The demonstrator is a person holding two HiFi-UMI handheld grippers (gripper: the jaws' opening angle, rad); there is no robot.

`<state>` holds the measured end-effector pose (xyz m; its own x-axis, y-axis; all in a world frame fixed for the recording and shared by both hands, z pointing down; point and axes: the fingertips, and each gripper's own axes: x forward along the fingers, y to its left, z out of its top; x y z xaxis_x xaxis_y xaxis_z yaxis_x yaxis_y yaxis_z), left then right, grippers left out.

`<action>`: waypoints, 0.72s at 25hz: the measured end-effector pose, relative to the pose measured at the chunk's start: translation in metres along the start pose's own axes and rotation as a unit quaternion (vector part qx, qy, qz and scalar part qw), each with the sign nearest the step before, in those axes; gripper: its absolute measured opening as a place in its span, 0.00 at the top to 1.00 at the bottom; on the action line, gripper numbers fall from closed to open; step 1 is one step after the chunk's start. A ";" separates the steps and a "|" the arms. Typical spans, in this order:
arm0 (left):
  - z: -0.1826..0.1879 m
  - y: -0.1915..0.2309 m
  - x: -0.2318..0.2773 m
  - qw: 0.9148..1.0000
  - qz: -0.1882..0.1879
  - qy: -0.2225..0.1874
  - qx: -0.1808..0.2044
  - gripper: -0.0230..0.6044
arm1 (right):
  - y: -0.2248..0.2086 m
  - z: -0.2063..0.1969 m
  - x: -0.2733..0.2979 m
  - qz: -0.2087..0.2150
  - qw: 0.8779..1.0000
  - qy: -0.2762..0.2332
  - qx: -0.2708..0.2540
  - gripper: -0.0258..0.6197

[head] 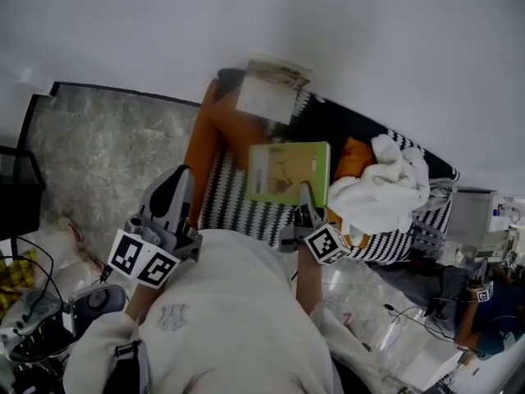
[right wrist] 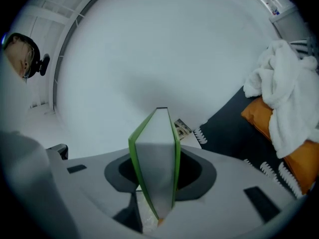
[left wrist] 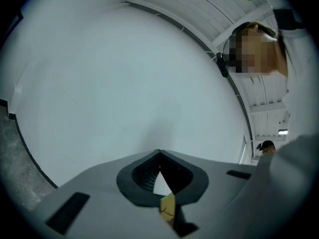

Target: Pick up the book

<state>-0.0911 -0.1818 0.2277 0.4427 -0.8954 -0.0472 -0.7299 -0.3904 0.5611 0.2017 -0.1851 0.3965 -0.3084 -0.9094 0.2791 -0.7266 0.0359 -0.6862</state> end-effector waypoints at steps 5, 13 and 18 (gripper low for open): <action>0.000 -0.002 -0.006 1.000 -0.003 -0.012 -0.002 0.95 | 0.021 0.012 -0.008 0.010 0.999 -0.008 -0.035 0.73; -0.001 0.004 -0.014 1.000 0.010 -0.015 0.001 0.95 | 0.064 0.020 -0.014 0.051 0.990 0.007 -0.129 0.73; -0.004 0.000 -0.006 1.000 0.004 -0.015 0.007 0.95 | 0.077 0.021 -0.012 0.068 0.984 0.015 -0.165 0.73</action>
<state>-0.0914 -0.1759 0.2309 0.4213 -0.9045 -0.0669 -0.7405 -0.3856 0.5504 0.1621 -0.1803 0.3263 -0.4306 -0.8745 0.2232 -0.8355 0.2928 -0.4650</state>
